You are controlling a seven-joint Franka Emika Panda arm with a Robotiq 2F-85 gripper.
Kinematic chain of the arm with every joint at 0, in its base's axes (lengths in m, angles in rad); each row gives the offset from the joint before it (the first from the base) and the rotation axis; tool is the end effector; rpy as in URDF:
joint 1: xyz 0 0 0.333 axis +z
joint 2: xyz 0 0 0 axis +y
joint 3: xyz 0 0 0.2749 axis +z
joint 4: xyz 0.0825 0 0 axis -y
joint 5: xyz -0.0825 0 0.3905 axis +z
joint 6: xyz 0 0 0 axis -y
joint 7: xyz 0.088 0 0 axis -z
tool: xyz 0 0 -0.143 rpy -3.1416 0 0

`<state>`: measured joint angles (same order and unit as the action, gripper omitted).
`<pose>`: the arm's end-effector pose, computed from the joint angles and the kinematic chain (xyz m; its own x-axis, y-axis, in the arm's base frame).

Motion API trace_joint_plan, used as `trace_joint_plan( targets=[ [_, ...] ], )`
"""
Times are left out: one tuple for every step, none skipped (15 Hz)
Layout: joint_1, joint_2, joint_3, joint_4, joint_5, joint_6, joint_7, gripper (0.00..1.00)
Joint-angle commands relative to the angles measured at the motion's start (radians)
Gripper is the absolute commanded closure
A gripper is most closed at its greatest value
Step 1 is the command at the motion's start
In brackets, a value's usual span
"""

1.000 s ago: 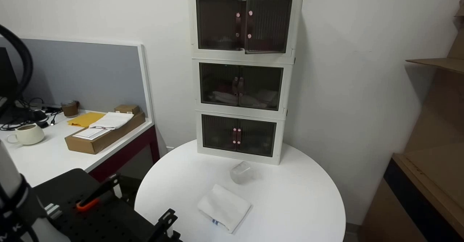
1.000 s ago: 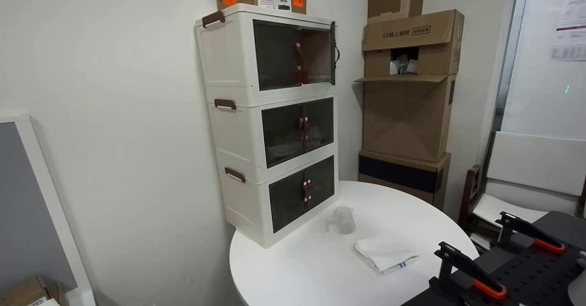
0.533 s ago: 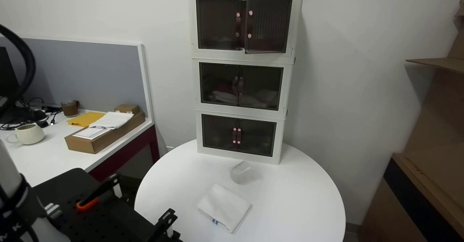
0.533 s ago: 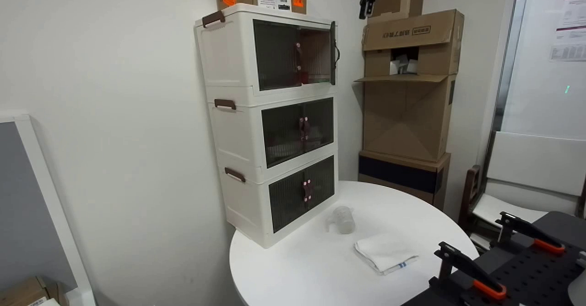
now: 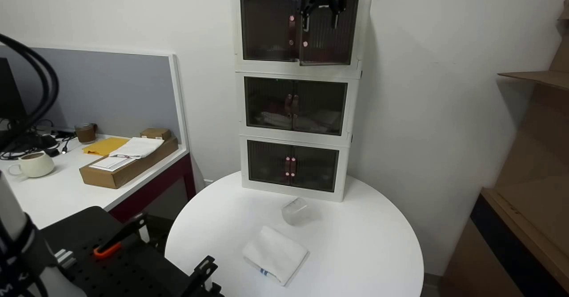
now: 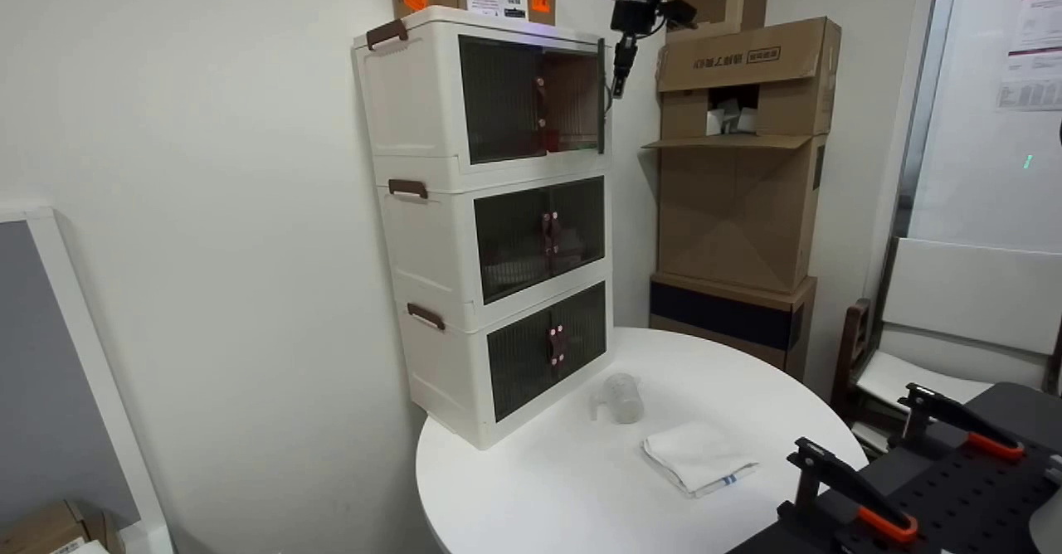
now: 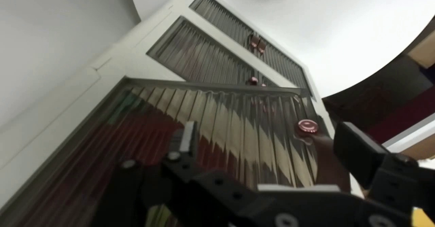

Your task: Close the top right cabinet door

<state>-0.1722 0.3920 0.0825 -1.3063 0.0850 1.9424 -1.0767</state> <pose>0.6961 -0.0627 0.4716 0.5492 0.8073 0.2158 0.7966 -0.5838 0.1569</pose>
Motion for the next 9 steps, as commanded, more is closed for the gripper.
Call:
trace_joint_plan(
  targets=[
    [0.038, 0.011, 0.014, -0.026, 0.032, 0.207, 0.117, 0.00],
    [0.050, 0.015, 0.014, -0.035, 0.030, 0.267, 0.153, 0.00],
    [0.065, 0.017, 0.012, -0.047, 0.022, 0.333, 0.192, 0.00],
    [0.079, 0.020, 0.009, -0.058, 0.014, 0.389, 0.229, 0.00],
    [0.096, 0.024, -0.001, -0.063, 0.011, 0.437, 0.280, 0.00],
    [0.107, 0.025, -0.006, -0.078, -0.002, 0.476, 0.334, 0.00],
    [0.113, 0.025, -0.010, -0.091, -0.009, 0.509, 0.382, 0.00],
    [0.119, 0.024, -0.014, -0.101, -0.022, 0.532, 0.429, 0.00],
    [0.120, 0.024, -0.015, -0.112, -0.032, 0.553, 0.465, 0.00]
  ],
)
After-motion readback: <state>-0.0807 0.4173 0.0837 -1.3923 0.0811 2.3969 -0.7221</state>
